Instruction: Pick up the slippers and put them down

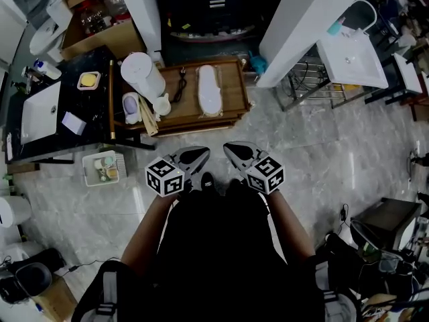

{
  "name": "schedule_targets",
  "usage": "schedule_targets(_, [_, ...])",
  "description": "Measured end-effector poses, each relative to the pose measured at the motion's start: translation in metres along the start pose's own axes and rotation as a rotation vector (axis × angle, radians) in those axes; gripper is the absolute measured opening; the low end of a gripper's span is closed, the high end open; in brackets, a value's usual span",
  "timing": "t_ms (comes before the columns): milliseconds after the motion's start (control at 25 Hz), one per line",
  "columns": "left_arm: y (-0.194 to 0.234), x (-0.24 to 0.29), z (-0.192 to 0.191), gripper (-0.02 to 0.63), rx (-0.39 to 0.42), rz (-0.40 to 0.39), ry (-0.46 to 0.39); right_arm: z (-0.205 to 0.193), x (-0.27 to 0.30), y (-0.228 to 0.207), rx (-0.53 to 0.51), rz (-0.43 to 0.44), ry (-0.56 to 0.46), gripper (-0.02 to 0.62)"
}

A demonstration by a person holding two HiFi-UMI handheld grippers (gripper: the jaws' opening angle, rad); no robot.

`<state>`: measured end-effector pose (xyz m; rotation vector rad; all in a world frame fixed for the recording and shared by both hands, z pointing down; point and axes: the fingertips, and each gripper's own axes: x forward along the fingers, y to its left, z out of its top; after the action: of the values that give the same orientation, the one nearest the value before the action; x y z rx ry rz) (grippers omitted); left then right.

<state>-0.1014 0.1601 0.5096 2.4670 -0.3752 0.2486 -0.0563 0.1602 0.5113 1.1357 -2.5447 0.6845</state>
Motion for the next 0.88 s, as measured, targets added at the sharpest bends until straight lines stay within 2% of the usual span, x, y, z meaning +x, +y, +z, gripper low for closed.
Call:
schedule_targets(280, [0.005, 0.006, -0.008, 0.012, -0.021, 0.005, 0.052, -0.006, 0.006, -0.009, 0.04, 0.019, 0.003, 0.008])
schedule_targets(880, [0.039, 0.044, 0.014, 0.012, -0.067, 0.063, 0.047, 0.004, 0.027, -0.062, 0.036, 0.092, 0.058, 0.008])
